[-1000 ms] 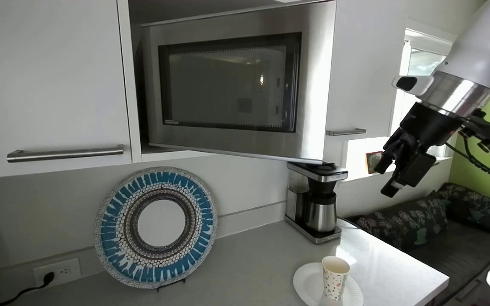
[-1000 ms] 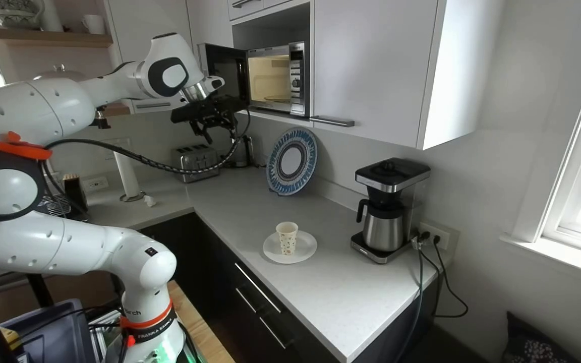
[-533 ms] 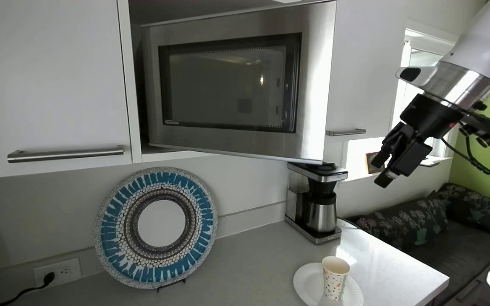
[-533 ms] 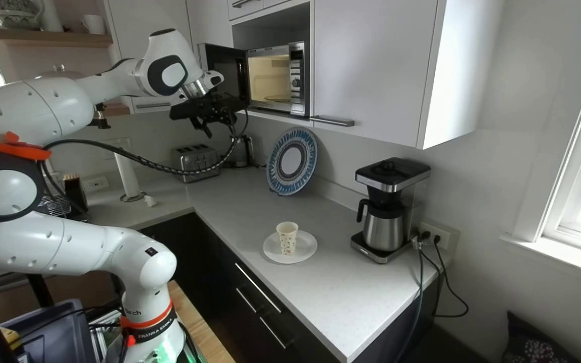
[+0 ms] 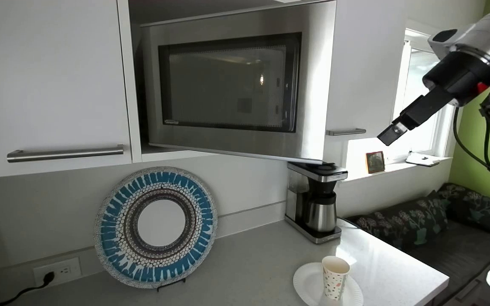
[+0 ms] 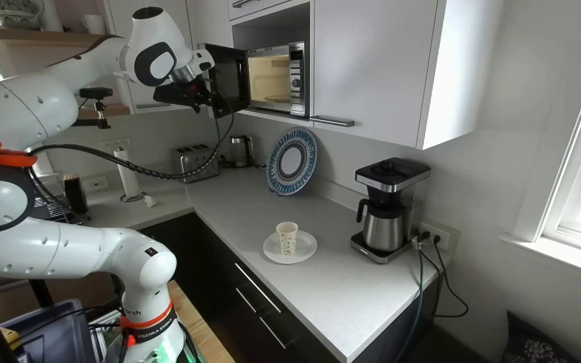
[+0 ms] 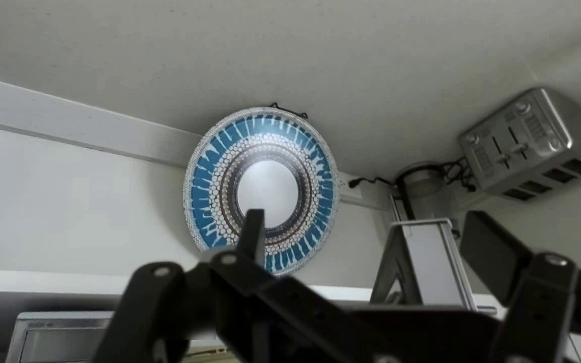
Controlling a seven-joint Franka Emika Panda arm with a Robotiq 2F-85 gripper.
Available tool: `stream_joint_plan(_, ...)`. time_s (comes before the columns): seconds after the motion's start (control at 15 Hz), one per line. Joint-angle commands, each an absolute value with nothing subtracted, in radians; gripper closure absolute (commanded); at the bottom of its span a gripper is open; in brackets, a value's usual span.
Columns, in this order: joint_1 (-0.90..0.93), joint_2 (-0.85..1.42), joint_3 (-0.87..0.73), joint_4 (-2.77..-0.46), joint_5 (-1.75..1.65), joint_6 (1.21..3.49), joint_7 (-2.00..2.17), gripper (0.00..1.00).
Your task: Close the microwave door
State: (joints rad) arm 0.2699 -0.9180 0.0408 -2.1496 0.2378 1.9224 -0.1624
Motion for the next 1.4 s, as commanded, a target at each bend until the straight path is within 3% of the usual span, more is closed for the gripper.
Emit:
stream_joint_plan(0.0, 0.267, -0.92, 0.059, -2.157, 0.33, 2.003, -0.108, 0.0)
stream_joint_plan(0.47, 0.312, -0.887, 0.09, -2.184, 0.438, 2.242, -0.119, 0.0)
stream_joint_plan(1.33, 0.359, -0.8, 0.126, -2.172, 0.324, 2.336, -0.239, 0.0)
